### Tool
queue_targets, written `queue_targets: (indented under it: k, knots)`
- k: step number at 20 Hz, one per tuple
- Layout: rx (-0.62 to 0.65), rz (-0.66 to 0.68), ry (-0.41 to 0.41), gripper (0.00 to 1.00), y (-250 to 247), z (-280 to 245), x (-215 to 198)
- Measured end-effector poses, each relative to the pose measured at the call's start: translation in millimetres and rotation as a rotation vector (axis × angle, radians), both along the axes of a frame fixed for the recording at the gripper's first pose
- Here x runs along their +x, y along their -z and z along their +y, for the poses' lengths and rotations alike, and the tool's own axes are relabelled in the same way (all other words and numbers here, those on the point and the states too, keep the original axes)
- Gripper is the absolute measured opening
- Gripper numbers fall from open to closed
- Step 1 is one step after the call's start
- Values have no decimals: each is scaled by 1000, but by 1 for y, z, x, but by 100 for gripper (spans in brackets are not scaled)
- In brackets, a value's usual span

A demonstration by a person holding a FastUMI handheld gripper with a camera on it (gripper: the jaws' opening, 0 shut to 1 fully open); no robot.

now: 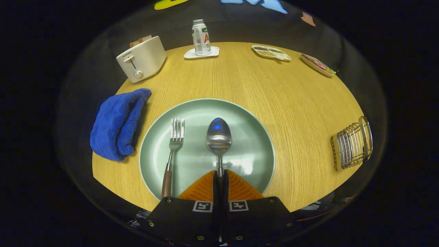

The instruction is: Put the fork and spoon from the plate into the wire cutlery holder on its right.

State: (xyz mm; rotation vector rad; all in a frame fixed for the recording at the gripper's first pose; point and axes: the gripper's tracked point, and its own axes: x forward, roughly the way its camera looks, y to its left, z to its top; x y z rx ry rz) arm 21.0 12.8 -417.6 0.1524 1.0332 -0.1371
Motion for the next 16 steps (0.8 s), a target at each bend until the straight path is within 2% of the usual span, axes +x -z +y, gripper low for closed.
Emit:
queue_targets:
  k: [4, 7, 12, 16]
  knots:
    - [-21, -64, 9, 3, -31, -4, 12]
    - [-36, -109, 49, 3, -55, -15, 16]
    - [-71, -133, 140, 4, -83, -49, 12]
    - [-96, -122, 245, 3, -92, -84, -3]
